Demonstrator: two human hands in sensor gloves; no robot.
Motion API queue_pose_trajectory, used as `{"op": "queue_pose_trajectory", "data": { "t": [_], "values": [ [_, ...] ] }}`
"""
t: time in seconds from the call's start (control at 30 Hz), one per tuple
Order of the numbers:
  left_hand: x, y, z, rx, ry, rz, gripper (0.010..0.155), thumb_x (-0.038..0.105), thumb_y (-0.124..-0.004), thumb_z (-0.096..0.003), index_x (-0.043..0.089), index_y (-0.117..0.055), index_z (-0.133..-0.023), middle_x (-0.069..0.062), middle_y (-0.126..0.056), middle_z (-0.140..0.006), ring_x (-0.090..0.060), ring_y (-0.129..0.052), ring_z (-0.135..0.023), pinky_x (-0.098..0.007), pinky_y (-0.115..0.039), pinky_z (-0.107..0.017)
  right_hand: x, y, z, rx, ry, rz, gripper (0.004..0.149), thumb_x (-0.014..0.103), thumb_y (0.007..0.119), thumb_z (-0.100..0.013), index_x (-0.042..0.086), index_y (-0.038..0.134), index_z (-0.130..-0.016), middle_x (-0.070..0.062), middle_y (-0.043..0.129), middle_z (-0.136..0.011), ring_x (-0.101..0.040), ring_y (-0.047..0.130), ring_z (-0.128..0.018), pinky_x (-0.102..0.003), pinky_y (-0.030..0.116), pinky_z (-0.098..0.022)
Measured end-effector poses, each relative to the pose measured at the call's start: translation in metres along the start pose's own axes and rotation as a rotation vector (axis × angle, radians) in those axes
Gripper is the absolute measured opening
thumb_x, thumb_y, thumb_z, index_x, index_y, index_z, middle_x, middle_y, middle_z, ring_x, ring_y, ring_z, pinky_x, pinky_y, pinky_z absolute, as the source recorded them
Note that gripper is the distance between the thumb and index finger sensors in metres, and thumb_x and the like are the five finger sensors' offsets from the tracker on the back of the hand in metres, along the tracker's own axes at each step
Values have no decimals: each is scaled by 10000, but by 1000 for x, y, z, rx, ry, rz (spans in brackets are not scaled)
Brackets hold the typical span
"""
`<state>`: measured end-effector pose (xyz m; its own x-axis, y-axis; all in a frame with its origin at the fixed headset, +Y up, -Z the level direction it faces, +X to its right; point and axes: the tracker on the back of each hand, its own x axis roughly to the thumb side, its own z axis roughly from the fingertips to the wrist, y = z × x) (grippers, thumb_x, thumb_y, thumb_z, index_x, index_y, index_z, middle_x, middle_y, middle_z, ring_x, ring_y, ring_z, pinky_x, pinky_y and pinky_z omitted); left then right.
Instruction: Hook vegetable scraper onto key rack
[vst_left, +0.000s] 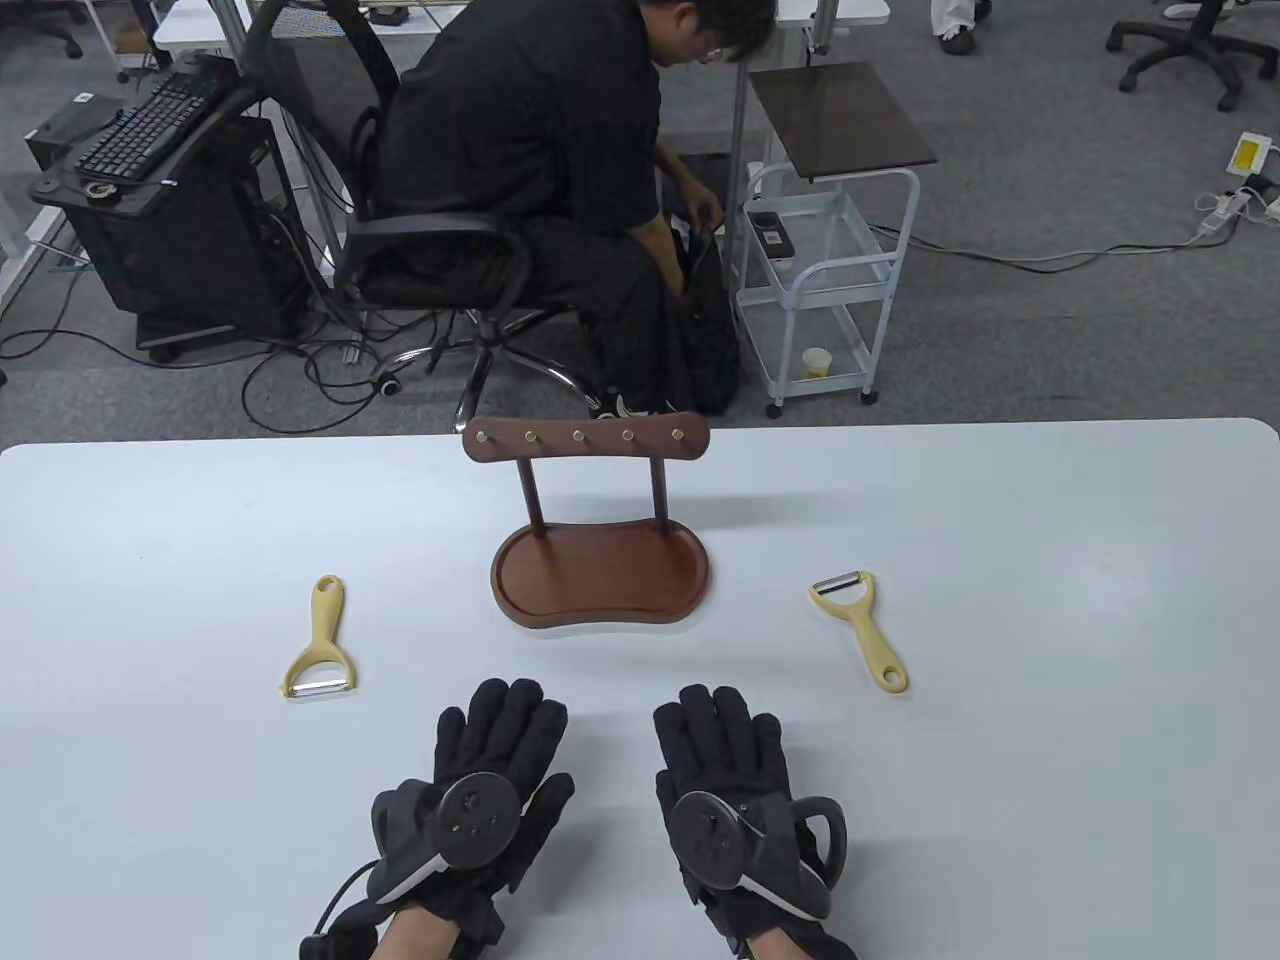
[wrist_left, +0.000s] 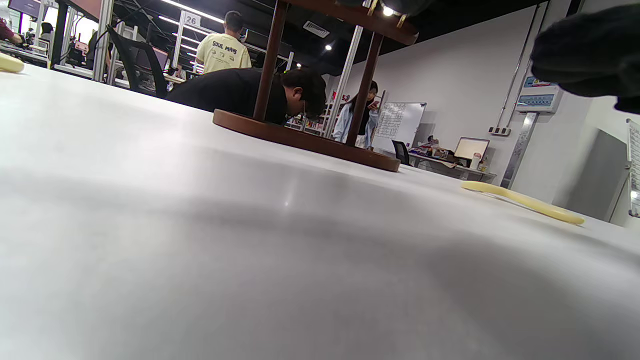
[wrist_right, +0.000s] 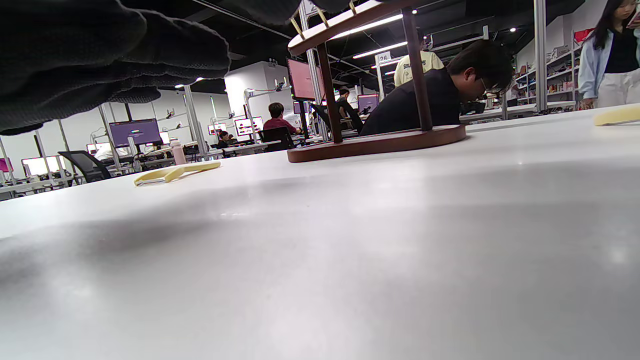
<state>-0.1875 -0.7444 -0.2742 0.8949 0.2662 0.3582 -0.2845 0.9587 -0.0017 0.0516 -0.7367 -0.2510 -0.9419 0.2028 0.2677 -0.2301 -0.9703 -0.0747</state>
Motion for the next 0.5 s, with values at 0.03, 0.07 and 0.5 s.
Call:
{"op": "queue_pose_trajectory", "data": {
  "t": [0.03,0.07,0.5],
  "values": [
    [0,0,0,1,-1,0,724,668,-435,-513,356,-342,-1160,67,-218,-1287,-265,-125,-1193,-562,-160,-819,0,0,0,0,-1,0,565,380,545,-622,215,365,-1132,-75,273,-1235,-374,245,-1108,-600,252,-793],
    [0,0,0,3,-1,1,725,670,-435,-513,356,-341,-1160,69,-214,-1287,-266,-124,-1193,-563,-159,-819,0,0,0,0,-1,1,566,380,545,-622,214,365,-1132,-74,273,-1234,-373,246,-1108,-600,252,-793],
    [-14,11,2,55,53,21,730,679,-444,-514,357,-337,-1160,69,-212,-1286,-260,-159,-1188,-562,-160,-820,2,-2,0,-5,-21,-1,564,380,545,-622,214,368,-1131,-76,276,-1234,-375,249,-1108,-601,256,-792]
  ]
}}
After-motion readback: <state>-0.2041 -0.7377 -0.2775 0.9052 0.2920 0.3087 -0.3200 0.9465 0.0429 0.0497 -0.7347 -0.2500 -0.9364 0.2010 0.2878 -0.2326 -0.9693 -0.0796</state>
